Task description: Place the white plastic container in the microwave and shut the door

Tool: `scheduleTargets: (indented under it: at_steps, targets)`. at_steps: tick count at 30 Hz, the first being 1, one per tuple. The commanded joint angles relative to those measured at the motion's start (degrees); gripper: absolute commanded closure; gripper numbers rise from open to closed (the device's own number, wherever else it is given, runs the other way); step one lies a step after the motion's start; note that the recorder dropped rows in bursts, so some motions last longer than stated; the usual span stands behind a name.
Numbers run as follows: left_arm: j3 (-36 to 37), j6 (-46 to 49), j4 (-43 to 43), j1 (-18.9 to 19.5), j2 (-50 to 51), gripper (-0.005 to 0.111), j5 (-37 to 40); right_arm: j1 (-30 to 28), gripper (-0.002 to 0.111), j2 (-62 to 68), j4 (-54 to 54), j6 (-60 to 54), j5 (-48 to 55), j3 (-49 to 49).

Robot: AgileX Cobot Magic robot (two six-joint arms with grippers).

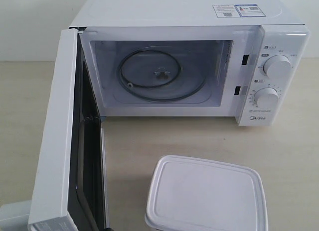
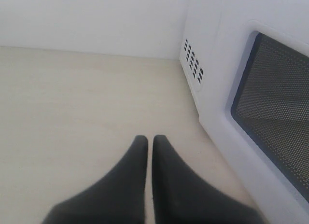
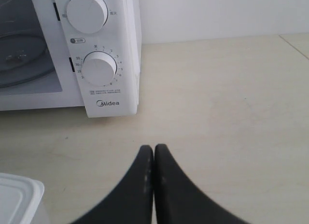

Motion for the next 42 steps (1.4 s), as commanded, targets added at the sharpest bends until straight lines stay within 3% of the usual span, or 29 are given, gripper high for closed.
scheduleTargets:
  at_steps: [1, 16, 24, 33, 42]
  targets:
    - [0.2, 0.0, 0.3, 0.1, -0.2, 0.102, 0.0, 0.1, 0.109, -0.2, -0.2, -0.2, -0.6, 0.0]
    - [0.2, 0.0, 0.3, 0.1, -0.2, 0.102, 0.0, 0.1, 0.109, -0.2, -0.9, -1.0, -1.1, 0.0]
    - [0.2, 0.0, 0.3, 0.1, -0.2, 0.102, 0.0, 0.1, 0.109, -0.2, -1.4, -3.3, -10.0, 0.0]
    - [0.2, 0.0, 0.3, 0.1, -0.2, 0.102, 0.0, 0.1, 0.109, -0.2, -1.4, -3.1, -11.9, 0.0]
    - [0.2, 0.0, 0.3, 0.1, -0.2, 0.102, 0.0, 0.1, 0.109, -0.2, -1.4, -3.7, -26.1, 0.0]
